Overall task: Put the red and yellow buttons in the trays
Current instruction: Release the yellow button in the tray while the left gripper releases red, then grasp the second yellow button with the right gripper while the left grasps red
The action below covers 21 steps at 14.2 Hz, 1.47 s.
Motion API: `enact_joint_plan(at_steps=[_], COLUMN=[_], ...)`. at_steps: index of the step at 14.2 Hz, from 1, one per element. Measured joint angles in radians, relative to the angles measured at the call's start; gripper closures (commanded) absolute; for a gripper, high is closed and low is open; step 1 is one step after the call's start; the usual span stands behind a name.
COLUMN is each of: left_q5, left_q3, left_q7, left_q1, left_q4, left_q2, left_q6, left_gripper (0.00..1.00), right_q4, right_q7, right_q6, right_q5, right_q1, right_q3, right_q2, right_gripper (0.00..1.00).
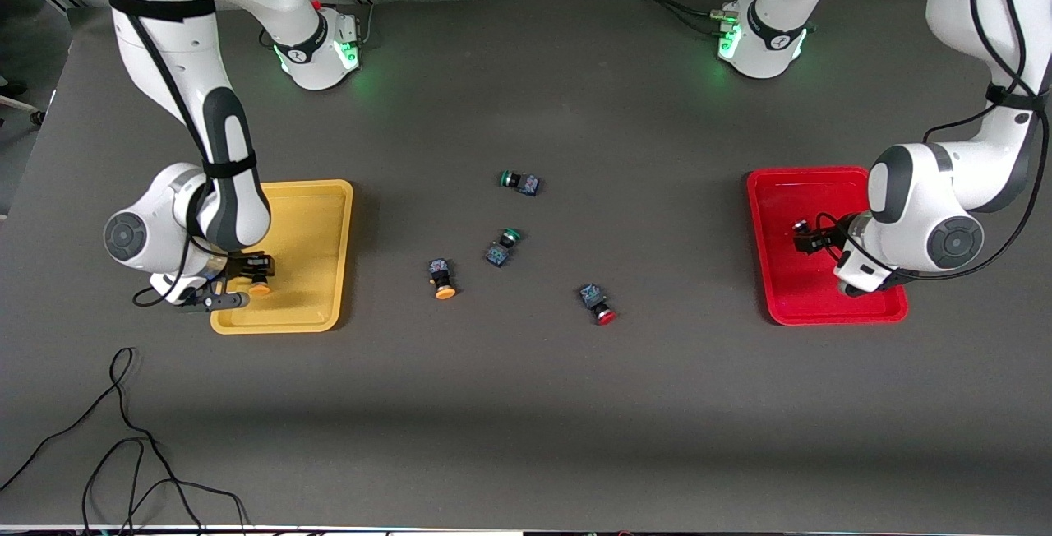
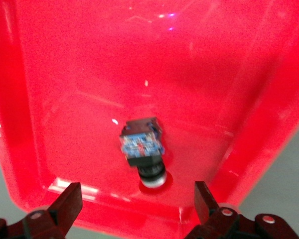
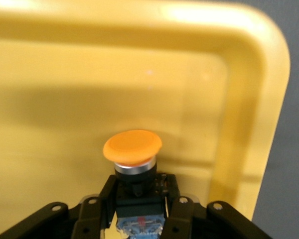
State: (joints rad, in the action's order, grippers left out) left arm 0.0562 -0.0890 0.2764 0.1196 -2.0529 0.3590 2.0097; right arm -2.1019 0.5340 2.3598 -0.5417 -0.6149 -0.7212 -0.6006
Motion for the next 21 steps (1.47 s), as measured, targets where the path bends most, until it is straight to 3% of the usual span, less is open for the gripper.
enact_joint_plan(at_steps=[3,6,8,10,13,18,19,20,21], left_q5=[-0.030,-0.117,-0.180,-0.217,-0.227,-0.228,-0.228,-0.228,-0.228], left_q3=[-0.051,-0.077,-0.079,-0.080,-0.081,-0.082,-0.081,-0.080,-0.079], left_q7=[0.119,0.329,0.470,0.590,0.735,0.823,0.823,0.823,0.823], left_q1=[-0.061,-0.208,-0.293,-0.353,-0.423,-0.498,-0.500,-0.500,-0.500], left_q4=[0.128,0.285,0.430,0.584,0.706,0.730,0.730,0.730,0.728], left_q2=[-0.024,0.005,0.091,0.220,0.387,0.521,0.530,0.536,0.540], left_q6=[-0.139,-0.185,-0.185,-0.180,-0.064,0.111,0.128,0.144,0.155], left_gripper=[0.00,0.00,0.00,0.00,0.00,0.03,0.09,0.24,0.63], right_q4=[0.087,0.193,0.246,0.290,0.312,0.298,0.274,0.235,0.179], right_q7=[-0.027,-0.135,-0.238,-0.298,-0.353,-0.472,-0.473,-0.473,-0.473], right_q6=[-0.153,-0.297,-0.393,-0.466,-0.475,-0.324,-0.262,-0.183,-0.085], right_q5=[0.005,0.099,0.145,0.159,0.159,0.128,0.110,0.102,0.096], right_q1=[-0.008,-0.087,-0.184,-0.262,-0.371,-0.590,-0.605,-0.607,-0.604], right_q3=[-0.022,-0.105,-0.165,-0.186,-0.184,-0.150,-0.127,-0.097,-0.067], right_q2=[0.018,0.071,0.130,0.170,0.176,0.134,0.116,0.101,0.086], right_gripper=[0.00,0.00,0.00,0.00,0.00,0.00,0.00,0.00,0.00])
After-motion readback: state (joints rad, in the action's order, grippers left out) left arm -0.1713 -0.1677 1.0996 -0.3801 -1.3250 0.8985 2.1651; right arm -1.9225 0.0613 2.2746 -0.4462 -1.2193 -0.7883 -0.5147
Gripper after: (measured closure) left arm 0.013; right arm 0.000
